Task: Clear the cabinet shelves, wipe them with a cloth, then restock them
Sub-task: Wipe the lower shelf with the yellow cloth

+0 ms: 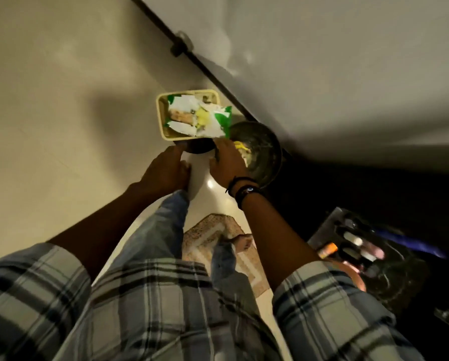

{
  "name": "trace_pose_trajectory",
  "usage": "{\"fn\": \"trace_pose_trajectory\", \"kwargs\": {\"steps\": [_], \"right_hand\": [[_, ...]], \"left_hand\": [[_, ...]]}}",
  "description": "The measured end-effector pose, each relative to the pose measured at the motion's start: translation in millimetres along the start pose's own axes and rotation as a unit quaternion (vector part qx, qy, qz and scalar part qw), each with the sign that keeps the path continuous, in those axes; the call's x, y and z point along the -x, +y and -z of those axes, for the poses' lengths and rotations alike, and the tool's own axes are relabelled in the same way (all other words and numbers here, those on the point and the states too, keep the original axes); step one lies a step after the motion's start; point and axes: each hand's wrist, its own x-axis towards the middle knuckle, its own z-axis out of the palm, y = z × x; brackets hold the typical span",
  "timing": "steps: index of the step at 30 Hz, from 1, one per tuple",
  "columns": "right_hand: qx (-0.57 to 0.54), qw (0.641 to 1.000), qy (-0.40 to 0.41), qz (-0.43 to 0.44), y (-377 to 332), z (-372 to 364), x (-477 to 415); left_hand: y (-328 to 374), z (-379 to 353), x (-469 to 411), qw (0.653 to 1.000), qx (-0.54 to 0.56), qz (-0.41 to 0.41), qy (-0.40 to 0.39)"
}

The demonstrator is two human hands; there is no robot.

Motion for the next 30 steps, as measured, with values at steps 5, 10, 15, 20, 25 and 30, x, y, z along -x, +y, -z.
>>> {"fn": "trace_pose_trajectory", "kwargs": {"steps": [5,10,15,20,25,30], "right_hand": [[0.033,0.998,-0.043,-0.031,-2.0,-27.4,-98.4],[0.095,0.991,-0.086,-0.026,9.4,-46.0,-168.9],[0.146,0.98,-0.121,-0.058,14.6,-63.6,-205.3],[0.158,0.984,-0.037,-0.079,16.3,-63.6,-210.6],[0.041,0.997,0.046,-0.04,14.1,-53.2,-197.0],[-0.152,0.98,0.126,-0.024,1.7,-23.0,-160.1]], "left_hand": [[-35.6,8.0,-64.3,1.0,-0.009,0.004,-0.015],[-60.1,-11.8,-109.9,0.999,-0.001,0.034,-0.034],[-71.9,-26.4,-126.8,0.996,0.018,0.027,-0.077],[-76.0,-32.8,-125.3,0.995,0.02,0.012,-0.101],[-65.5,-29.4,-119.5,0.993,0.06,0.048,-0.088],[-55.7,-22.0,-110.4,0.986,0.127,0.095,-0.044]]}}
